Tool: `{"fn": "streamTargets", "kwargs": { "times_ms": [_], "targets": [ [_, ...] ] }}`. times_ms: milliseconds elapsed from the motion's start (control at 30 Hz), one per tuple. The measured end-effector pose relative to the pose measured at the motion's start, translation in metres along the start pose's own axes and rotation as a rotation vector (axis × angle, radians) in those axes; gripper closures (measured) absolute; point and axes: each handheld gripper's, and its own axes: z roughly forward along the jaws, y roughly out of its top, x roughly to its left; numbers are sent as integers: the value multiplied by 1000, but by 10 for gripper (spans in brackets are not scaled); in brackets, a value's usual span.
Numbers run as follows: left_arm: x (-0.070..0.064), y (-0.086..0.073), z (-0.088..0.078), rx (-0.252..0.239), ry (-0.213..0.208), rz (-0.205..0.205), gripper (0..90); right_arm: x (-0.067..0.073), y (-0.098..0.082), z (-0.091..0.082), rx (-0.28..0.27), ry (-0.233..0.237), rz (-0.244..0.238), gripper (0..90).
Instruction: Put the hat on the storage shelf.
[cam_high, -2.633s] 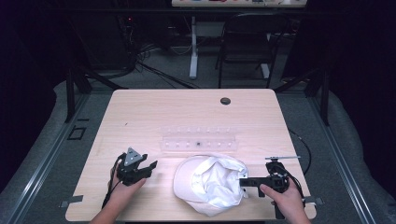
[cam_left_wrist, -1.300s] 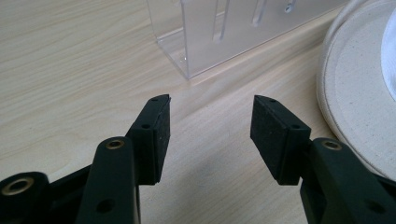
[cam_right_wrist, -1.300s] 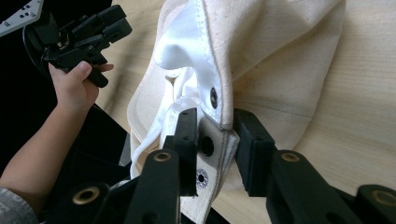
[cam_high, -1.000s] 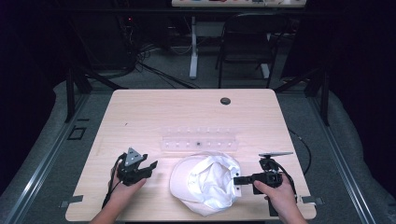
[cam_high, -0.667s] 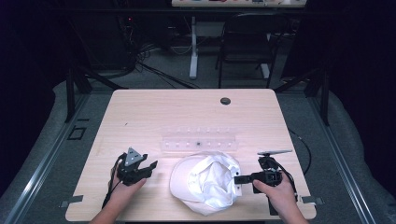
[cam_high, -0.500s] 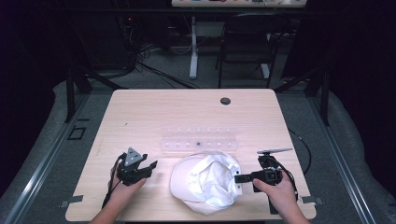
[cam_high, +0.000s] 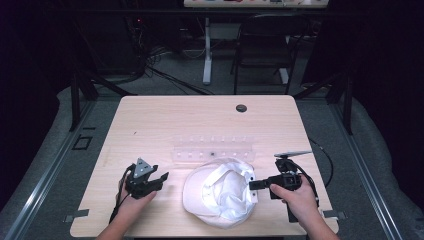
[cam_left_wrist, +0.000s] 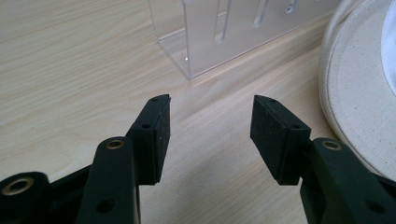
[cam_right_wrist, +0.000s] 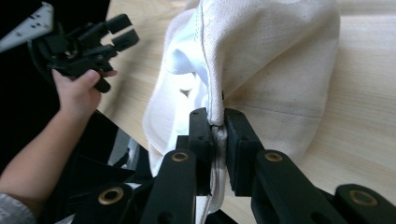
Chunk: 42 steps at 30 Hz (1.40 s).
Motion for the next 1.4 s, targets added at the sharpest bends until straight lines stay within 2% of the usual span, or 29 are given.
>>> {"fn": "streamTargets", "kwargs": {
  "times_ms": [67, 167, 333, 533, 700, 867, 1000, 1200, 1400],
  "targets": [
    [0, 0, 0, -1, 0, 2, 483, 0, 1, -2, -4, 25, 3, 824],
    [0, 0, 0, 0, 0, 3, 483, 0, 3, -3, -11, 92, -7, 824],
    [0, 0, 0, 0, -1, 4, 483, 1, 4, -5, -33, 150, -39, 824],
    [-1, 0, 0, 1, -3, 7, 483, 1, 5, -6, -92, 220, -65, 824],
    [-1, 0, 0, 0, -4, 6, 483, 4, 4, -3, -132, 243, -92, 825],
    [-1, 0, 1, -1, -5, 6, 483, 9, 6, -3, -179, 287, -107, 824],
    [-2, 1, 0, -5, -7, 7, 484, 17, 7, -3, -212, 289, -136, 825],
    [-4, 1, 1, -6, -11, 9, 483, 32, 10, -2, -269, 320, -175, 825],
    [-4, 1, 1, -9, -13, 13, 483, 40, 17, 0, -285, 345, -175, 826]
  ]
}}
